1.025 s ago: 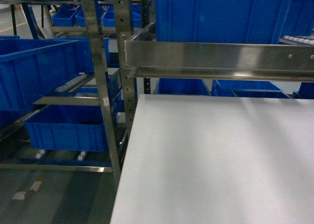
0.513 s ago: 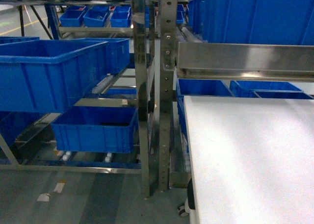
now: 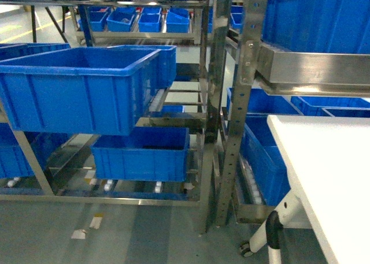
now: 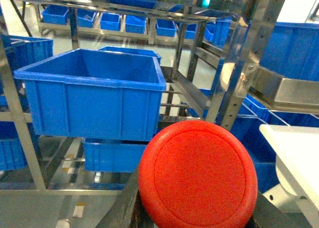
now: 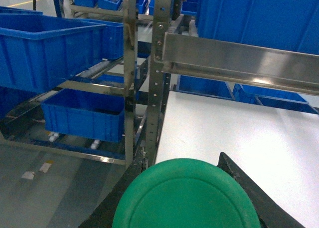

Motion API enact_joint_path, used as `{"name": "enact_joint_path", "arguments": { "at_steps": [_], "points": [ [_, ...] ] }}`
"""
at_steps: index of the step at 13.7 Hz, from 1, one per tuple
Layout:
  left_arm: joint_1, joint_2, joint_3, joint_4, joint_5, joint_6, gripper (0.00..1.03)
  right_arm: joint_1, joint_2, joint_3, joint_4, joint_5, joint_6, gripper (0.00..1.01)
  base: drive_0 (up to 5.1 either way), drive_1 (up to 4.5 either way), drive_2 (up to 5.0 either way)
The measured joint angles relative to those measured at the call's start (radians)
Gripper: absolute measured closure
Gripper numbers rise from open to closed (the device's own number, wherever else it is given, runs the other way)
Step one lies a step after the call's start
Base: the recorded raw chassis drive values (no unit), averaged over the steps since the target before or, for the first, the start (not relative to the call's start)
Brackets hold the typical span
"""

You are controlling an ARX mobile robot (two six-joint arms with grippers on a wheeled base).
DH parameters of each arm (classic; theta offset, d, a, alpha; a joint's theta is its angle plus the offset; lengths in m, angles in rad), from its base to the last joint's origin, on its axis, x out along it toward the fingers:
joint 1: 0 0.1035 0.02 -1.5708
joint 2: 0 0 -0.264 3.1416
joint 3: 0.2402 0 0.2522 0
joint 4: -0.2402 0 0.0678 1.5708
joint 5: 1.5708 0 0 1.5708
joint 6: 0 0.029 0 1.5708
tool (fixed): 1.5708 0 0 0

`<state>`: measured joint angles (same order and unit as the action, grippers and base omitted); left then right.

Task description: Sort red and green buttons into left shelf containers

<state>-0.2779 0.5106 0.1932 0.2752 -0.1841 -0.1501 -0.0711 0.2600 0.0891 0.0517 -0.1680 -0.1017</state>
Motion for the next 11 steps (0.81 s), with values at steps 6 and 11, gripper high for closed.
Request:
{"name": "enact_joint_path", "arguments": {
  "at_steps": [6,11],
  "points": [
    [0.0,0.0,0.0,0.001,0.0,0.0,0.78,0.0,0.0,0.0,-0.003,0.0,0.0,0.67,-5.0,2.41,2.4],
    [0.0,0.0,0.0,0.001,0.0,0.0,0.78,0.0,0.0,0.0,-0.002,0.0,0.0,0.67,-4.9,2.51,2.5]
  ]
}}
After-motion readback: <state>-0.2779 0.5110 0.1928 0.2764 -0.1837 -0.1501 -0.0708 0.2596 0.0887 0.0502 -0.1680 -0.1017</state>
